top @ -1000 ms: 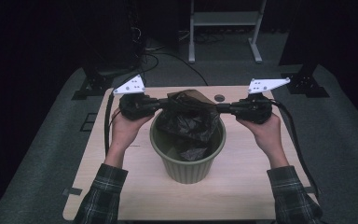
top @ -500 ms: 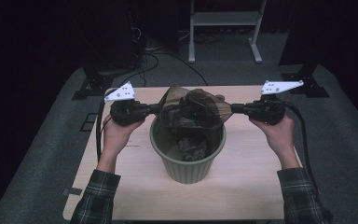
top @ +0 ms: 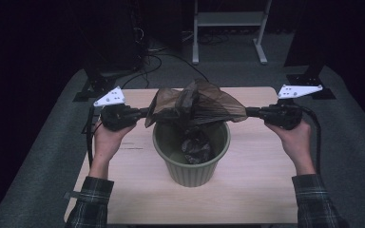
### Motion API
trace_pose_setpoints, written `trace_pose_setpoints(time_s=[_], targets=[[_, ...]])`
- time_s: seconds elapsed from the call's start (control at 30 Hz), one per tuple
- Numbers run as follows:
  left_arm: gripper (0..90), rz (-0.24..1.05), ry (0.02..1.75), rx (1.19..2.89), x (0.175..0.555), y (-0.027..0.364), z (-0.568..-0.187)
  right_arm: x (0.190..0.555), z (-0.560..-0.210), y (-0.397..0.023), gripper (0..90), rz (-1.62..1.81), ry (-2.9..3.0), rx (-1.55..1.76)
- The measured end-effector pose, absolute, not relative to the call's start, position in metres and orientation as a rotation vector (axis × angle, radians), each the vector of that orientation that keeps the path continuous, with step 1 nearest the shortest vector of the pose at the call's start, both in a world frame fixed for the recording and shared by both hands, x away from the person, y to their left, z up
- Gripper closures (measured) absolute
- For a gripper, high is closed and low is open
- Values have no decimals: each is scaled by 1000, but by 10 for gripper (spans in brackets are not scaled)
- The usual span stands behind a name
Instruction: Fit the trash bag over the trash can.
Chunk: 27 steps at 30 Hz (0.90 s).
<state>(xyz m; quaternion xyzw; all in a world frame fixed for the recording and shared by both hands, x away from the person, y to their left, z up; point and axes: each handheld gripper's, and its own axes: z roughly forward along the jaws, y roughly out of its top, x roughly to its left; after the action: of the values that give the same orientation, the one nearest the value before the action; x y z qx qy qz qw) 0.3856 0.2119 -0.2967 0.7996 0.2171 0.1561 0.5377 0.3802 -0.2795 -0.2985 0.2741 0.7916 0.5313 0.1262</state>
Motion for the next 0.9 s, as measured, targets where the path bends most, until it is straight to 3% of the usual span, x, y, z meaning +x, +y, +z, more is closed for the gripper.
trace_pose_setpoints(time_s=[0.6,0.67,0.73,0.9], targets=[[898,389,569,1888,383,237,-304,374,-307,-302,900,1539,2285,843],[898,388,570,1883,383,235,-306,374,-308,-302,751,1537,2273,843],[898,384,564,1884,383,235,-306,374,-307,-303,732,1548,2262,847],[897,376,556,1889,383,230,-307,370,-293,-306,587,1647,2192,812]])
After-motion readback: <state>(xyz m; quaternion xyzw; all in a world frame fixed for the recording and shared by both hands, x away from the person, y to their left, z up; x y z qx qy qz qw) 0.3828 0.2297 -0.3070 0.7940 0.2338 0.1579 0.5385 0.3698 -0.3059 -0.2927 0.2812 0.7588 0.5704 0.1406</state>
